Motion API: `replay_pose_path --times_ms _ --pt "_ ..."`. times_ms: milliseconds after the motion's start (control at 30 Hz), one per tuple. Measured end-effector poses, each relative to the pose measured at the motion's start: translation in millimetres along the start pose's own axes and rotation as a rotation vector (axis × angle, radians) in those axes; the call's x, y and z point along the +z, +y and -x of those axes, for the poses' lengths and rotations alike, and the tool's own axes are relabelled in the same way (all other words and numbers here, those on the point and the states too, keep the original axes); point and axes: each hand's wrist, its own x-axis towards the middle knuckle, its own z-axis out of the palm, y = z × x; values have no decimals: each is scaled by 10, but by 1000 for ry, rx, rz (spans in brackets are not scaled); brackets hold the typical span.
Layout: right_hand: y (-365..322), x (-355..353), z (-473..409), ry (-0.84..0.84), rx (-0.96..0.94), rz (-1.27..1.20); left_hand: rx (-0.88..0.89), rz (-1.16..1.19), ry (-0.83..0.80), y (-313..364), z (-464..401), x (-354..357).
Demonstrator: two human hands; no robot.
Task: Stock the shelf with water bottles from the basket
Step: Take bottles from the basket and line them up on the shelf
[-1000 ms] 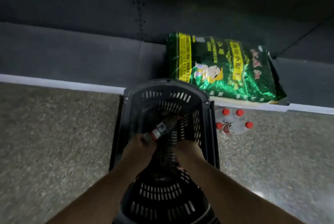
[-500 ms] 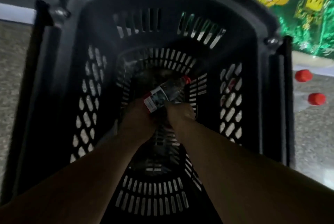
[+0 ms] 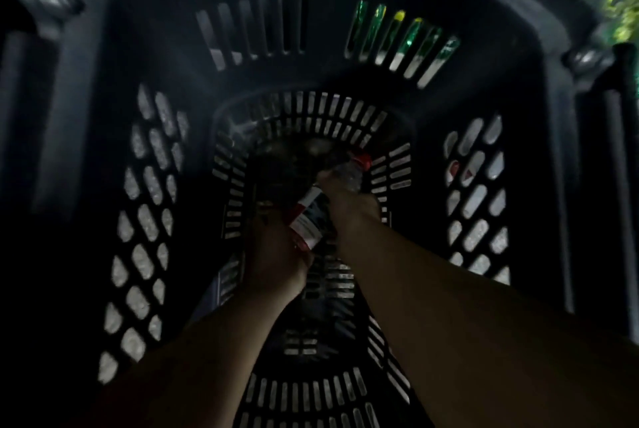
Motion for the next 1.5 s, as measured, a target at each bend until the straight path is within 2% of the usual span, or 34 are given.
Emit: replay_pose_path --times_ms 100,233,333,500,667,800,1000,1233,1500 --pt "-104 -121 398 3 54 -51 -4 40 -31 189 324 -342" --pt "-377 -262 1112 40 7 -138 61 -35 2 645 783 -924" --pt "-628 -428 1695 60 -77 -157 121 -89 55 1019 1093 -1333" --pt "-1020 -712 2793 -27 -206 -177 238 -276 69 1665 1768 -2139" --pt "-1549 -1017 4052 -140 -364 -203 334 -263 90 2401 2429 -3050" --pt "-2070 -1234 5075 -156 -523 -203 434 -303 164 3073 2905 -3813" --pt "-2747 -1595 6445 -133 -795 -204 587 -222 254 4014 3614 -4749" --pt "-3103 -1956 7734 -169 -948 -259 723 -163 352 4732 4418 -5502" --pt "-3601 -2242 8867 -130 -1164 -298 843 -63 444 5455 4985 -6190"
